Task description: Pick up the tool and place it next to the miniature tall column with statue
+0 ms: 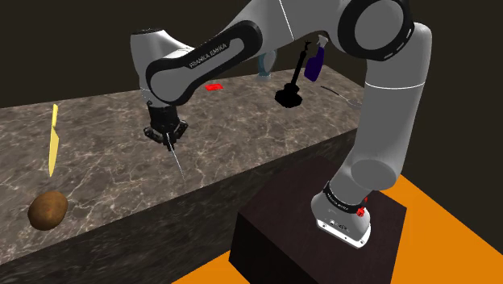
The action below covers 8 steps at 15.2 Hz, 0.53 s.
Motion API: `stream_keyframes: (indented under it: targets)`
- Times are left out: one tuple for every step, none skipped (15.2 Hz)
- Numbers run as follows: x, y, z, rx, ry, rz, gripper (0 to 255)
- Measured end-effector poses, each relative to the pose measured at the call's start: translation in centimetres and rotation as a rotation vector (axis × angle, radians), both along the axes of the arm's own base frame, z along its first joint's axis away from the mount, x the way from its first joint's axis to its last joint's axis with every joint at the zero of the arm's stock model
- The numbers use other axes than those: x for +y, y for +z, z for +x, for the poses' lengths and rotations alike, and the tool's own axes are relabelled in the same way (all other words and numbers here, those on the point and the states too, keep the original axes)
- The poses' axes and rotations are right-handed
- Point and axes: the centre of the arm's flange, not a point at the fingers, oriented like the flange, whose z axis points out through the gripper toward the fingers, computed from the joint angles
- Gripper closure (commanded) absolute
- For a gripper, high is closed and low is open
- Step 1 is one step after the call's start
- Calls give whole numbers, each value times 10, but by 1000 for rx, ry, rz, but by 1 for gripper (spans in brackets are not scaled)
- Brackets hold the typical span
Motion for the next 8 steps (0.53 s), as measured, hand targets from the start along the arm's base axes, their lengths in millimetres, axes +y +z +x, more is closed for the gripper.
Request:
stream_keyframes:
  targets:
    - [0,0,0,0,0,0,255]
    - [0,0,0,0,0,0,255]
    - [0,0,0,-1,0,1,255]
    - [0,0,0,-1,0,0,255]
    - [0,2,0,0,0,0,255]
    - [-1,6,0,0,0,0,255]
    - [-1,11,0,0,0,0,255]
    - [0,16,0,0,0,0,255]
